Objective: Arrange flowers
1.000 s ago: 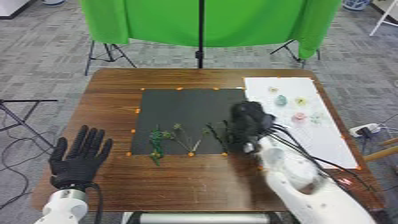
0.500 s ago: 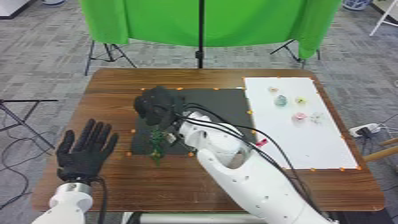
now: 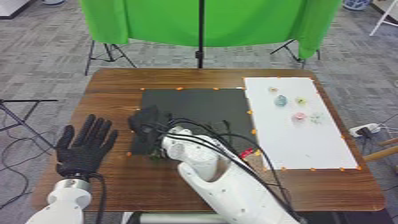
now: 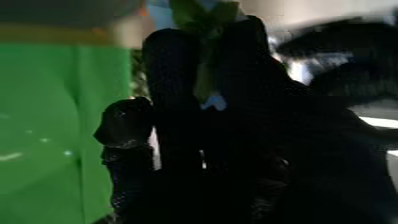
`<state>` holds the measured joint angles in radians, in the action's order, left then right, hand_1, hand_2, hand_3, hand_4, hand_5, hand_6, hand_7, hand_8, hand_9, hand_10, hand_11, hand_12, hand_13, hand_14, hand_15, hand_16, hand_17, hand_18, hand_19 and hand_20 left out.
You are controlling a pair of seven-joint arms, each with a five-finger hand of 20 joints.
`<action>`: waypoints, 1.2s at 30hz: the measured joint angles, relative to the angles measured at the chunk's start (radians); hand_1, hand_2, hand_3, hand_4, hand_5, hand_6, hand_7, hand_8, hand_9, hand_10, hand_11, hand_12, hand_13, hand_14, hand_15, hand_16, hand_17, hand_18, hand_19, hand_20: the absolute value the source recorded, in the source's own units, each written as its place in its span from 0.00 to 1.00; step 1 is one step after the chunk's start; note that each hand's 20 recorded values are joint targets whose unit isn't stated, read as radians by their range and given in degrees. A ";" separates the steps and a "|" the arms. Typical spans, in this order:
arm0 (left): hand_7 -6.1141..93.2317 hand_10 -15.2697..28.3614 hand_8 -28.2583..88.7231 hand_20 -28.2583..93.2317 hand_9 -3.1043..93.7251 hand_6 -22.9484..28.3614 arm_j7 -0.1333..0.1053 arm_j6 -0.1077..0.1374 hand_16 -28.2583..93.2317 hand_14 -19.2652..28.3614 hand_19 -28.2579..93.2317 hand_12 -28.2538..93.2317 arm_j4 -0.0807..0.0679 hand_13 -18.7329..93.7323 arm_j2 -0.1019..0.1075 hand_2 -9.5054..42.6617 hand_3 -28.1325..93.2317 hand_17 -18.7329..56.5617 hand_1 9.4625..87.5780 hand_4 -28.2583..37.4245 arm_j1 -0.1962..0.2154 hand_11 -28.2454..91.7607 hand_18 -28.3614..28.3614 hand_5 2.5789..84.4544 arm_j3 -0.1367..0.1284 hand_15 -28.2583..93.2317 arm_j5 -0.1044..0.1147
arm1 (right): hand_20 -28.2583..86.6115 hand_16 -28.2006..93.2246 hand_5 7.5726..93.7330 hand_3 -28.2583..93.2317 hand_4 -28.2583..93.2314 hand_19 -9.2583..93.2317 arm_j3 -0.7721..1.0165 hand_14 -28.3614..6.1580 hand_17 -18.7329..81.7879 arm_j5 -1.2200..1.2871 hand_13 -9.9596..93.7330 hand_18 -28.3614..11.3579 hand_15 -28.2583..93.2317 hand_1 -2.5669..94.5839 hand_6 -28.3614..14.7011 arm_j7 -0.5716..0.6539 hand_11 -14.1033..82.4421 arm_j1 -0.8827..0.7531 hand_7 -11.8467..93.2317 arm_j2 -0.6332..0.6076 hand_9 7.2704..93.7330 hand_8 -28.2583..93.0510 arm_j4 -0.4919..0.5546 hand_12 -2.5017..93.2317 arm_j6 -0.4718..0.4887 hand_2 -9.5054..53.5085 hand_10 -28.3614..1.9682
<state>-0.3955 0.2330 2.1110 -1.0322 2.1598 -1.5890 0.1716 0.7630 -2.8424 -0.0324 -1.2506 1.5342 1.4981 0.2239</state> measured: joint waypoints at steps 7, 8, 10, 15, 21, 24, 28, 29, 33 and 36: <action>0.17 0.71 0.16 0.34 0.40 0.65 0.009 0.000 0.16 0.74 0.54 0.31 0.001 0.41 -0.001 0.52 0.86 0.13 0.19 0.00 0.001 0.42 0.74 0.53 -0.007 0.55 -0.002 | 0.72 0.57 0.65 0.85 0.00 0.99 -0.006 0.59 0.50 0.034 0.69 0.14 0.70 0.65 0.67 0.046 0.29 -0.018 0.49 0.000 0.79 0.18 0.000 0.43 0.002 0.00 0.62; 0.17 0.71 0.16 0.34 0.40 0.65 0.009 0.000 0.16 0.74 0.54 0.31 0.001 0.41 -0.001 0.52 0.86 0.13 0.19 0.00 0.001 0.42 0.74 0.53 -0.007 0.55 -0.002 | 0.72 0.57 0.65 0.86 0.00 0.99 -0.008 0.58 0.50 0.039 0.68 0.14 0.72 0.64 0.67 0.045 0.30 -0.018 0.47 0.000 0.78 0.15 0.002 0.42 0.002 0.00 0.61; 0.17 0.71 0.16 0.34 0.40 0.65 0.009 0.000 0.16 0.74 0.54 0.31 0.001 0.41 -0.001 0.52 0.86 0.13 0.19 0.00 0.001 0.42 0.74 0.53 -0.007 0.55 -0.002 | 0.72 0.56 0.63 0.86 0.00 0.99 -0.013 0.55 0.50 0.046 0.66 0.14 0.75 0.64 0.67 0.045 0.37 -0.019 0.40 -0.002 0.71 0.08 0.008 0.34 0.002 0.00 0.58; 0.18 0.70 0.16 0.34 0.41 0.63 0.009 0.000 0.16 0.74 0.54 0.31 0.000 0.41 -0.001 0.52 0.86 0.13 0.20 0.00 0.000 0.42 0.74 0.54 -0.005 0.55 -0.002 | 0.72 0.55 0.63 0.87 0.00 0.99 -0.019 0.52 0.50 0.044 0.64 0.13 0.77 0.62 0.66 0.036 0.41 -0.022 0.36 -0.005 0.66 0.09 0.023 0.23 0.008 0.00 0.51; 0.18 0.71 0.16 0.34 0.41 0.64 0.009 0.000 0.16 0.73 0.54 0.31 -0.001 0.41 -0.001 0.52 0.86 0.13 0.20 0.00 -0.004 0.42 0.74 0.54 -0.004 0.55 -0.004 | 0.72 0.52 0.60 0.89 0.00 0.99 -0.019 0.48 0.49 0.047 0.63 0.11 0.79 0.57 0.65 0.039 0.36 -0.024 0.33 -0.006 0.61 0.10 0.029 0.20 0.028 0.00 0.48; 0.18 0.71 0.16 0.34 0.41 0.64 0.009 0.000 0.16 0.73 0.54 0.31 -0.002 0.41 -0.001 0.52 0.86 0.13 0.20 0.00 -0.007 0.42 0.74 0.54 -0.003 0.55 -0.004 | 0.72 0.50 0.59 0.92 0.00 0.99 -0.021 0.45 0.49 0.055 0.62 0.11 0.80 0.54 0.63 0.051 0.35 -0.024 0.31 -0.008 0.60 0.10 0.035 0.20 0.028 0.00 0.47; 0.18 0.71 0.16 0.34 0.42 0.64 0.010 0.000 0.16 0.73 0.54 0.31 -0.005 0.41 -0.001 0.52 0.86 0.13 0.19 0.00 -0.014 0.42 0.74 0.54 0.003 0.55 -0.003 | 0.72 0.46 0.59 0.94 0.00 0.99 -0.027 0.42 0.49 0.061 0.62 0.11 0.81 0.52 0.62 0.070 0.35 -0.023 0.31 -0.009 0.59 0.11 0.038 0.20 0.024 0.00 0.46; 0.18 0.71 0.16 0.34 0.42 0.64 0.011 0.000 0.16 0.74 0.54 0.31 -0.006 0.41 -0.001 0.52 0.86 0.13 0.19 0.00 -0.016 0.42 0.74 0.54 0.004 0.55 -0.002 | 0.72 0.45 0.58 0.95 0.00 0.99 -0.027 0.42 0.48 0.061 0.61 0.10 0.82 0.50 0.62 0.074 0.34 -0.023 0.30 -0.009 0.59 0.11 0.038 0.20 0.024 0.00 0.46; 0.18 0.71 0.16 0.34 0.42 0.65 0.014 0.000 0.16 0.74 0.54 0.31 -0.007 0.41 -0.001 0.52 0.86 0.13 0.19 0.00 -0.021 0.42 0.74 0.54 0.008 0.56 -0.001 | 0.72 0.43 0.57 0.94 0.00 0.99 -0.028 0.41 0.48 0.067 0.61 0.10 0.82 0.48 0.61 0.089 0.34 -0.023 0.29 -0.010 0.58 0.11 0.039 0.20 0.031 0.00 0.44; 0.18 0.71 0.16 0.34 0.42 0.65 0.014 -0.001 0.16 0.74 0.54 0.31 -0.007 0.42 -0.002 0.52 0.86 0.13 0.19 0.00 -0.021 0.42 0.74 0.54 0.008 0.56 -0.001 | 0.72 0.43 0.57 0.94 0.00 0.99 -0.030 0.41 0.48 0.075 0.61 0.10 0.82 0.46 0.60 0.095 0.35 -0.022 0.29 -0.014 0.60 0.11 0.043 0.20 0.034 0.00 0.44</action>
<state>-0.3813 0.2323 2.1039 -1.0340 2.1383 -1.5809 0.1711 0.7328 -2.7672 0.0628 -1.2722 1.5204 1.5409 0.2582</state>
